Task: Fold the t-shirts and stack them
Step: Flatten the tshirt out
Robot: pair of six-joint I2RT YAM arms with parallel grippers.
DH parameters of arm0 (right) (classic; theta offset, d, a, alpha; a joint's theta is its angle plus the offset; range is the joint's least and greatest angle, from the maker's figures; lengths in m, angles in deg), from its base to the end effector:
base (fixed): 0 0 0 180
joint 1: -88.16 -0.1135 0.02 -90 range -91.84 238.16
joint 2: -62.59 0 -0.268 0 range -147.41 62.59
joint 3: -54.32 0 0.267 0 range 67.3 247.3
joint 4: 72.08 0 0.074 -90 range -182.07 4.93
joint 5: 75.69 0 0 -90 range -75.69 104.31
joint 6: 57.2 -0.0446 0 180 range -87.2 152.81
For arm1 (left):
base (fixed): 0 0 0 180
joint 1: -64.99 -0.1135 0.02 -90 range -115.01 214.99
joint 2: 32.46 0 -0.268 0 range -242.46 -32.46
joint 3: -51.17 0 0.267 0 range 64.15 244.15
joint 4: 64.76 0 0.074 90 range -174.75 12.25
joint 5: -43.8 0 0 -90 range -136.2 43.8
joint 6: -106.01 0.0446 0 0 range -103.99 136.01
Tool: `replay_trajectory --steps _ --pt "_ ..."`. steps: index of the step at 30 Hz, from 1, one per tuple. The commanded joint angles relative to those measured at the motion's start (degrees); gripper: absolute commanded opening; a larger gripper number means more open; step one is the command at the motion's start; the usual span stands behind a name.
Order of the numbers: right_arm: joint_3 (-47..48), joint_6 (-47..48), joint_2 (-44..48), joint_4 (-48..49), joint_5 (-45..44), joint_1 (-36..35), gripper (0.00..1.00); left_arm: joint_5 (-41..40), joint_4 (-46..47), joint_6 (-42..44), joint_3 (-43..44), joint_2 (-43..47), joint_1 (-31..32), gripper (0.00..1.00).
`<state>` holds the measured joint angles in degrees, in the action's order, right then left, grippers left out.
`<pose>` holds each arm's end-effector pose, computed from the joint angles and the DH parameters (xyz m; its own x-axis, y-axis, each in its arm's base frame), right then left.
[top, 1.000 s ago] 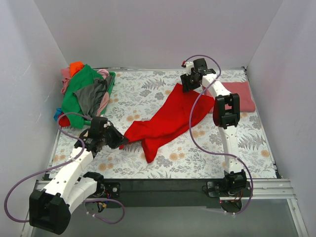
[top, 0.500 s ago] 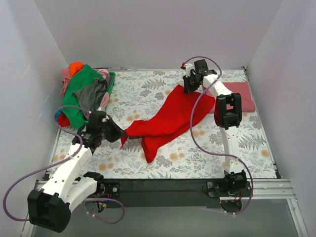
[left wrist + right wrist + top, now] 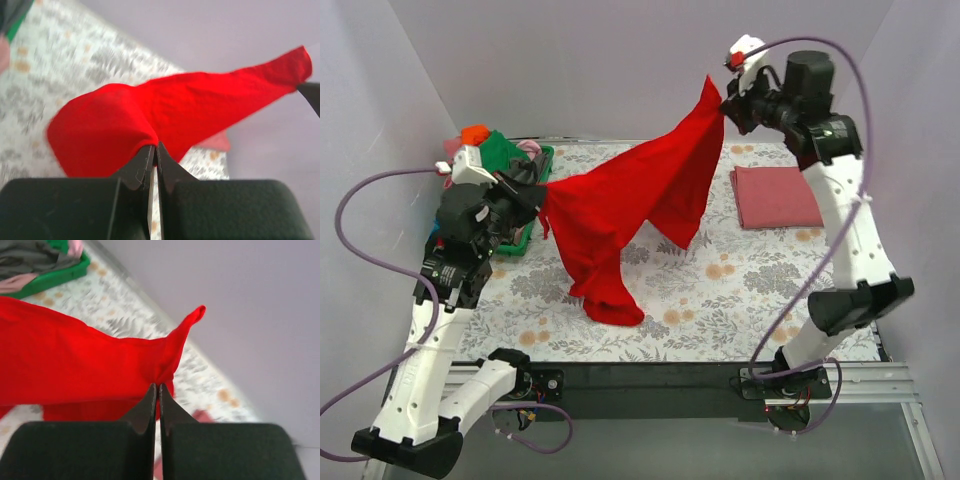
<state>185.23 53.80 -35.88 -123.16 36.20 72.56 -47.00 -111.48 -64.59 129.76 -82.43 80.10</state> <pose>0.3752 0.1220 0.4849 -0.0760 -0.3665 -0.9273 -0.6609 0.7149 -0.2283 0.1882 -0.0502 0.4098 -0.2935 -0.9426 -0.1595 -0.2554 0.2381 -0.9370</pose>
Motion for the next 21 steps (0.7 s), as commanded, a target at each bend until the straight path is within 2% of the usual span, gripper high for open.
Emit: replay_trajectory --steps 1,5,10,13,21 --pt "5.19 8.43 8.2 -0.76 -6.06 -0.49 0.01 -2.89 7.44 3.95 7.51 1.2 -0.26 0.0" --pt "9.42 13.28 15.93 0.9 -11.77 -0.49 0.01 -1.49 12.89 4.92 14.27 1.81 -0.17 0.0" --pt "9.42 12.58 27.08 7.13 -14.94 -0.49 0.01 4.65 22.11 4.49 15.25 6.54 -0.17 0.0" --pt "10.3 11.97 30.61 8.37 -17.75 -0.32 0.01 7.38 25.9 3.87 16.57 7.96 -0.17 0.0" --pt "9.6 14.16 30.72 11.8 -24.88 1.27 0.01 8.89 28.29 4.31 23.69 2.26 -0.26 0.0"
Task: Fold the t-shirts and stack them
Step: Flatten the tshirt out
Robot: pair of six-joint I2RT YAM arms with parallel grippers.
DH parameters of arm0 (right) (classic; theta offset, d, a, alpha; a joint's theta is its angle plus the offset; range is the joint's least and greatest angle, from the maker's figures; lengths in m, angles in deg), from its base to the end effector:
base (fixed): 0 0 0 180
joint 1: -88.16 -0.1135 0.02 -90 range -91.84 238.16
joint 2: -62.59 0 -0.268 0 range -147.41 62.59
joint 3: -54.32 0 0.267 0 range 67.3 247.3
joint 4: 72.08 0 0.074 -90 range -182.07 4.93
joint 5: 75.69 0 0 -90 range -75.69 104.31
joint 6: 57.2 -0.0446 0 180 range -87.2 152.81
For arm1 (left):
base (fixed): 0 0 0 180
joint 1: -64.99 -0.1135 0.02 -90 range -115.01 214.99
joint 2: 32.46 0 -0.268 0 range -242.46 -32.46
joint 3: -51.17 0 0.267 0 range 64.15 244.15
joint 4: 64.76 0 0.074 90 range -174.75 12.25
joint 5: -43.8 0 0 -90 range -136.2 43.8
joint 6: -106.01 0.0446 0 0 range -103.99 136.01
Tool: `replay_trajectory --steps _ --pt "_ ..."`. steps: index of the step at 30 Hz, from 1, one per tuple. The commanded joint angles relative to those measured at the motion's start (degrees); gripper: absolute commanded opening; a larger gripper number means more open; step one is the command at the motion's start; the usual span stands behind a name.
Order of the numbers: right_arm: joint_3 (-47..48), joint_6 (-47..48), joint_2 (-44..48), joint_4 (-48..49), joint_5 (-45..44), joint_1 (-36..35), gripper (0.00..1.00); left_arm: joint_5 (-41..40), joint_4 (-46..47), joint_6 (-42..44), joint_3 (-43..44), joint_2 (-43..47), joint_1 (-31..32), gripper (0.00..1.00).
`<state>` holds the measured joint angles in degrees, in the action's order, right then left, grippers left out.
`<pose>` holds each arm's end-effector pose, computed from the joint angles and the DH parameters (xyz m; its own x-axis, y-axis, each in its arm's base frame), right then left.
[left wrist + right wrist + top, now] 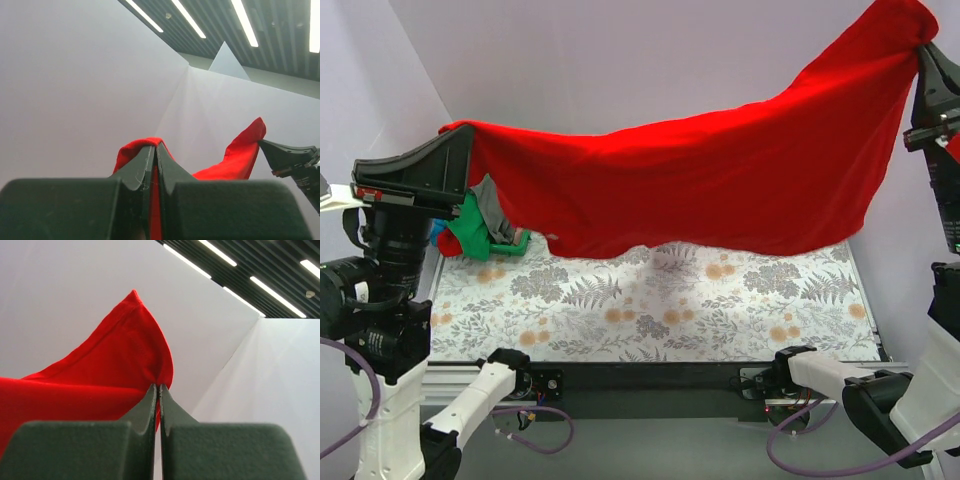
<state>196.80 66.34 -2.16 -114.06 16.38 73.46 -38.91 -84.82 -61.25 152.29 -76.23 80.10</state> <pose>0.0563 0.0164 0.6861 0.6268 -0.4064 -0.6648 0.0772 0.8814 -0.4660 0.0609 -0.0223 0.5953 -0.2183 -0.9432 -0.2504 0.6490 0.0513 -0.7590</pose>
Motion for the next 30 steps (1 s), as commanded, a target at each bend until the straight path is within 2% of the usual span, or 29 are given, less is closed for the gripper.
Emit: replay_trajectory --steps 1,5,8,9,12,13,15,18,19,20,21,22,23,24,25,26,27,29,30 --pt "-2.66 1.62 -3.62 2.89 -5.31 0.29 0.01 0.36 1.62 1.23 1.07 -4.39 -0.17 0.0" --pt "-8.54 1.35 -4.77 4.73 -6.37 0.28 0.01 -2.89 3.03 2.89 -3.57 -6.33 -0.17 0.0" --pt "-15.74 -0.14 -6.0 5.96 -6.37 0.46 0.01 -5.96 5.83 3.78 -11.21 -7.73 -0.17 0.0" --pt "-20.02 -0.4 -6.35 6.4 -6.46 0.37 0.01 -6.58 6.62 3.69 -15.93 -8.95 -0.17 0.0" --pt "-27.51 -2.07 -8.28 9.21 -6.2 0.9 0.01 -9.57 11.72 3.25 -22.9 -11.59 -0.17 0.0" --pt "-33.54 -3.12 -9.16 10.26 -5.59 0.99 0.01 -9.75 14.86 3.34 -26.93 -14.47 -0.26 0.0" --pt "-38.41 -4.79 -10.56 13.78 -3.92 1.08 0.01 -9.93 17.34 2.46 -30.29 -18.26 -0.78 0.0" --pt "-45.89 -7.78 -15.13 20.27 -1.98 1.08 0.01 -7.38 22.0 0.44 -33.38 -30.11 -3.86 0.0" --pt "-47.91 -8.48 -17.84 24.03 -1.02 0.99 0.01 -5.03 24.19 -0.17 -32.69 -33.63 -4.65 0.0" --pt "-50.19 -8.66 -19.87 28.42 -2.93 1.07 0.01 -2.57 24.38 -0.44 -31.37 -42.1 -6.31 0.0" --pt "-49.87 -8.58 -22.32 30.55 -4.34 0.99 0.01 -0.8 23.6 -0.79 -28.92 -46.36 -7.28 0.02" --pt "-48.56 -8.49 -28.18 31.1 -5.39 1.07 0.01 1.48 21.77 -0.97 -26.2 -50.24 -8.16 0.08" --pt "-46.11 -8.32 -31.11 31.71 -8.02 1.08 0.01 5.15 20.18 -0.88 -19.82 -57.5 -9.56 0.23" --pt "-44.17 -8.58 -35.75 31.28 -8.91 1.34 0.17 6.41 17.73 -0.62 -16.19 -60.09 -10.1 0.49" --pt "-42.58 -8.58 -37.36 30.41 -9.53 1.34 0.28 7.9 11.88 0.51 -12.41 -62.55 -10.37 0.62" --pt "-41.35 -8.67 -38.33 29.09 -10.06 1.51 0.41 8.79 8.77 2.79 -5.07 -64.06 -10.37 0.68" --pt "-41.25 -8.93 -37.74 29.08 -9.72 1.95 0.58 9.75 5.43 4.03 -2.65 -64.94 -10.37 0.76" --pt "-43.09 -9.28 -35.89 29.08 -8.49 2.48 0.68 8.54 0.66 5.96 -1.38 -62.59 -10.37 0.77" --pt "-44.92 -9.19 -33.71 27.6 -8.31 3.0 0.76 7.14 0.57 6.15 -2.78 -57.62 -10.37 0.77"
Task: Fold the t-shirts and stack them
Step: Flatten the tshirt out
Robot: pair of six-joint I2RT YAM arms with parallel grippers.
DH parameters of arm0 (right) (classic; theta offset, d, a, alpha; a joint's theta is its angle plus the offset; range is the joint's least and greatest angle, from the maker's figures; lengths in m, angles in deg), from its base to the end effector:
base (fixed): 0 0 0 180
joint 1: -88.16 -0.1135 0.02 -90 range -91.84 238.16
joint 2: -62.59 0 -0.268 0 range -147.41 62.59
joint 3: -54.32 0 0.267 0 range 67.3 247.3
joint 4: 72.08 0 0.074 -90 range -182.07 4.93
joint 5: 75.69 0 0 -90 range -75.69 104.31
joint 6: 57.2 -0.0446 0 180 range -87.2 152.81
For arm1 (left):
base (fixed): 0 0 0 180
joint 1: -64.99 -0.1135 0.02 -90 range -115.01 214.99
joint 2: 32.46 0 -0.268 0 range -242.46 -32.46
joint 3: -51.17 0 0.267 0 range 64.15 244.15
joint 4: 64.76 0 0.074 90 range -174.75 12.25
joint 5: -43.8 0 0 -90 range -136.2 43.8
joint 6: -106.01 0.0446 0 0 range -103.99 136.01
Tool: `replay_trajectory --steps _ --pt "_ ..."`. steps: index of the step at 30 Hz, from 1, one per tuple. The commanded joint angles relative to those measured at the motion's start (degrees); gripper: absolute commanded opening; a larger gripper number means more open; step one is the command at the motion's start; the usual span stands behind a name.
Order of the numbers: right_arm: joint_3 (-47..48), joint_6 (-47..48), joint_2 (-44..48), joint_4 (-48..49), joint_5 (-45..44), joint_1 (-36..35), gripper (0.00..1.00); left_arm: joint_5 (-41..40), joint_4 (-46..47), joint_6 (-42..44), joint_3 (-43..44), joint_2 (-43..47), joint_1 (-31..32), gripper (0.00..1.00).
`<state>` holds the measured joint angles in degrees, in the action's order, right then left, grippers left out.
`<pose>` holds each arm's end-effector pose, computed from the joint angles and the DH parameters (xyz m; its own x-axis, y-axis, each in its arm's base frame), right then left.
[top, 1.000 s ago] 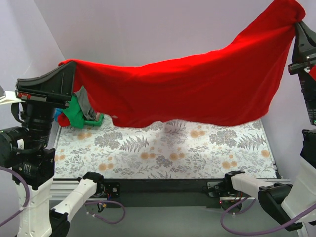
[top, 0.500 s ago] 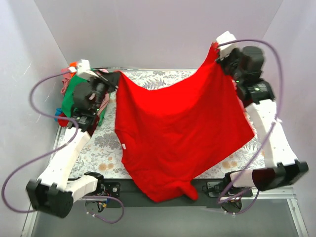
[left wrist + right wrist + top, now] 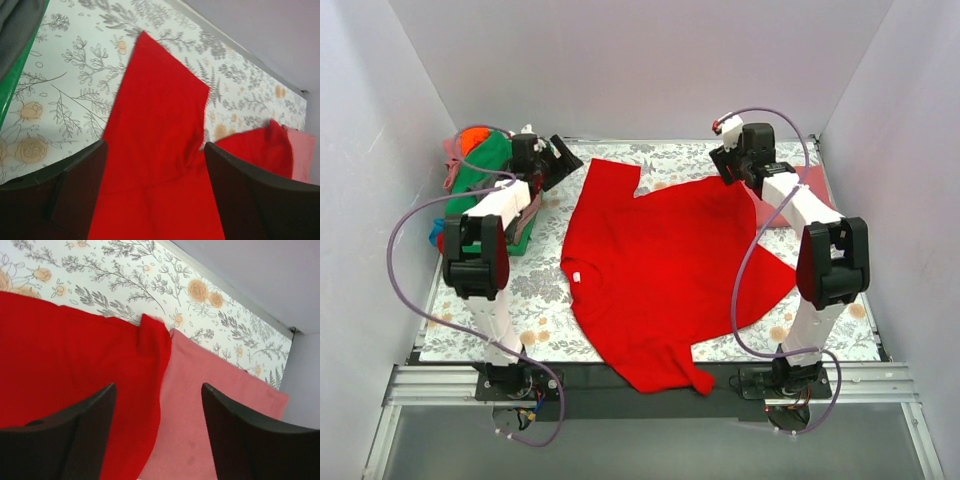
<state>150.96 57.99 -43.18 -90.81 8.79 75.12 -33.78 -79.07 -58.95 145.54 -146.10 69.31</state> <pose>0.4502 0.0999 0.2737 -0.3516 -0.5163 -0.7809 -0.3220 0.8500 -0.4170 0.4754 -0.0455 0.2059 -0.3867 -0.9166 -0.1013 -0.4672 0.2894 -0.8354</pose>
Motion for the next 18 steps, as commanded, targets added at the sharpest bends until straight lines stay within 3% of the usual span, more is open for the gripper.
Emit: replay_trajectory --steps 1,4,7,9,13,15,18 --pt "-0.41 -0.67 8.56 3.64 -0.2 1.61 0.79 1.64 -5.18 4.03 2.3 14.74 0.43 0.78" --pt "-4.28 0.12 12.86 -0.39 3.05 2.93 0.86 3.21 -5.97 2.54 -5.95 26.05 0.43 0.78" --pt "-7.97 1.0 17.43 -8.46 13.49 5.12 0.89 7.41 -9.56 0.34 -15.27 35.81 0.52 0.78" --pt "-9.38 2.31 19.37 -14.01 20.7 6.7 0.9 9.8 -13.59 -1.84 -19.4 39.97 0.78 0.78" --pt "-15.17 3.28 22.36 -23.17 26.6 11.18 0.9 15.87 -21.58 -5.53 -30.81 47.8 2.01 0.77" --pt "-19.48 4.42 23.68 -25.98 28.37 15.82 0.89 18.07 -22.84 -7.47 -35.31 52.37 3.58 0.74" --pt "-24.06 6.97 23.95 -28.27 29.69 22.06 0.86 16.5 -24.95 -11.78 -41.56 55.89 10.78 0.7"
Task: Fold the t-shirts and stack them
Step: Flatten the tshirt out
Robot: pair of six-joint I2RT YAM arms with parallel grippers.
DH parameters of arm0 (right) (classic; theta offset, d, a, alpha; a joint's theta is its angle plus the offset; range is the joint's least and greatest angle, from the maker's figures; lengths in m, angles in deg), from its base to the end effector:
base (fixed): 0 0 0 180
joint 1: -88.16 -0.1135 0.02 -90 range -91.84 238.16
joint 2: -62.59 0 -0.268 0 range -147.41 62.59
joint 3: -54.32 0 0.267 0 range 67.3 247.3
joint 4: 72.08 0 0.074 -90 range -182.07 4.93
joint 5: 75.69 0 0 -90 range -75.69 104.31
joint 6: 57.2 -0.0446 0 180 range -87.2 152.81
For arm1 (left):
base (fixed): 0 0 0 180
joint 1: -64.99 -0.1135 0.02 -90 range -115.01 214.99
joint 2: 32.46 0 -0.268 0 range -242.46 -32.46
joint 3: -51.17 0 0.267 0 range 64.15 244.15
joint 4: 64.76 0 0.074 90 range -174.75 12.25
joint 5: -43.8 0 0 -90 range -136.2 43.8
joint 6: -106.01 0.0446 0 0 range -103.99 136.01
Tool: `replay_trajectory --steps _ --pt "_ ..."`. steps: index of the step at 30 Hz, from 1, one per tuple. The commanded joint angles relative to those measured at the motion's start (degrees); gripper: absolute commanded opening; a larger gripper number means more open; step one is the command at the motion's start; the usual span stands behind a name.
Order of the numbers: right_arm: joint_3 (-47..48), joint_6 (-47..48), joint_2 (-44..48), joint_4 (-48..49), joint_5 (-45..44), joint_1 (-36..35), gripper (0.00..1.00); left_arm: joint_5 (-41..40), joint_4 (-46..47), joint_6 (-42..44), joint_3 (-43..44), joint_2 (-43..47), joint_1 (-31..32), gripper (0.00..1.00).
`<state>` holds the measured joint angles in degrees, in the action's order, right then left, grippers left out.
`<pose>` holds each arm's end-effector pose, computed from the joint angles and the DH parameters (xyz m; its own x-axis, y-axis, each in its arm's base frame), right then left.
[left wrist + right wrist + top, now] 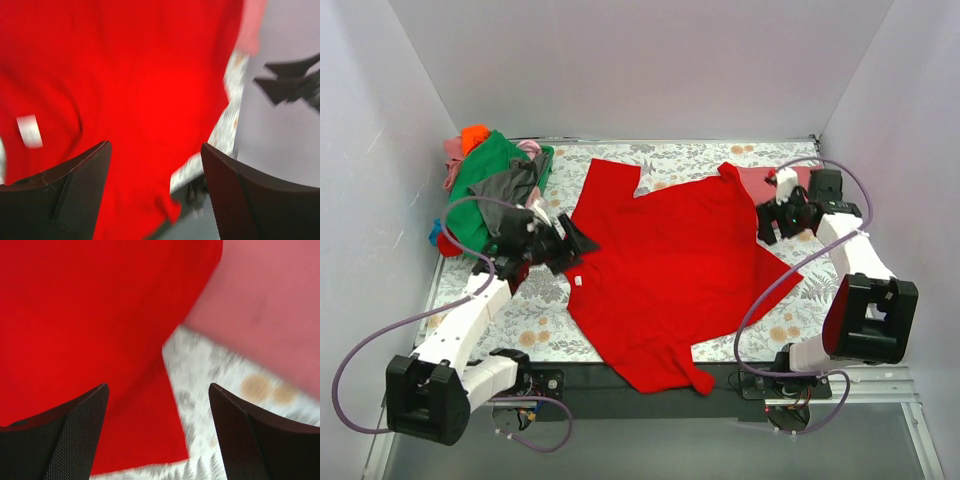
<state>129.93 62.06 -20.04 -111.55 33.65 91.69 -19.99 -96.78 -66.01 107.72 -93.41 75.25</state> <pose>0.3308 -0.0056 0.2625 -0.5487 -0.4282 -0.7180 -0.5017 0.8557 -0.1270 0.2404 -0.0635 0.2596 -0.5857 -0.7969 0.1480 -0.5078 0.2185 -0.8333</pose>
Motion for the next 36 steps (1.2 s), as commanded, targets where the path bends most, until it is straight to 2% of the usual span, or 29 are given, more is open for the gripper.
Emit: replay_trajectory --steps 1,4,6,12,17,20,21,23,24,27,36 --pt "-3.91 3.78 0.54 -7.97 4.66 6.74 0.85 1.48 -7.6 -6.91 -5.76 3.46 9.99 0.7" --pt "-7.34 6.86 -1.74 -8.15 3.35 10.09 0.81 -3.53 -7.34 -9.56 -7.71 3.82 18.18 0.7" --pt "-8.4 7.74 -4.62 -8.24 2.21 10.97 0.77 -5.64 -5.86 -10.79 -9.11 3.65 20.05 0.7" --pt "-7.09 6.7 -11.14 -7.89 3.08 11.06 0.72 -6.97 -4.18 -10.62 -9.21 1.28 21.64 0.7" --pt "-6.29 6.34 -13.61 -7.01 0.36 11.06 0.67 -7.14 -4.18 -9.92 -11.4 -2.15 22.34 0.7" --pt "-6.82 6.78 -14.58 -7.18 -0.08 10.97 0.58 -7.49 -3.21 -10.09 -13.25 -2.77 22.7 0.69" --pt "-6.99 7.04 -14.66 -7.88 -0.17 10.89 0.49 -7.5 -2.69 -10.27 -13.68 -2.95 22.7 0.68" --pt "-7.52 8.09 -14.4 -8.85 -0.26 10.8 0.39 -8.02 -2.51 -10.53 -14.48 -3.65 22.87 0.67" --pt "-7.87 8.36 -14.05 -9.46 -0.61 10.88 0.24 -8.02 -2.77 -10.44 -14.57 -4.78 22.87 0.65" --pt "-9.36 9.24 -11.52 -9.82 -2.54 10.8 0.03 -8.55 -3.64 -10.62 -15.18 -6.81 22.96 0.64" --pt "-15.16 11.34 2.64 -14.2 -10.79 10.8 0.01 -13.38 -7.95 -11.58 -15.01 -1.82 23.05 0.63"
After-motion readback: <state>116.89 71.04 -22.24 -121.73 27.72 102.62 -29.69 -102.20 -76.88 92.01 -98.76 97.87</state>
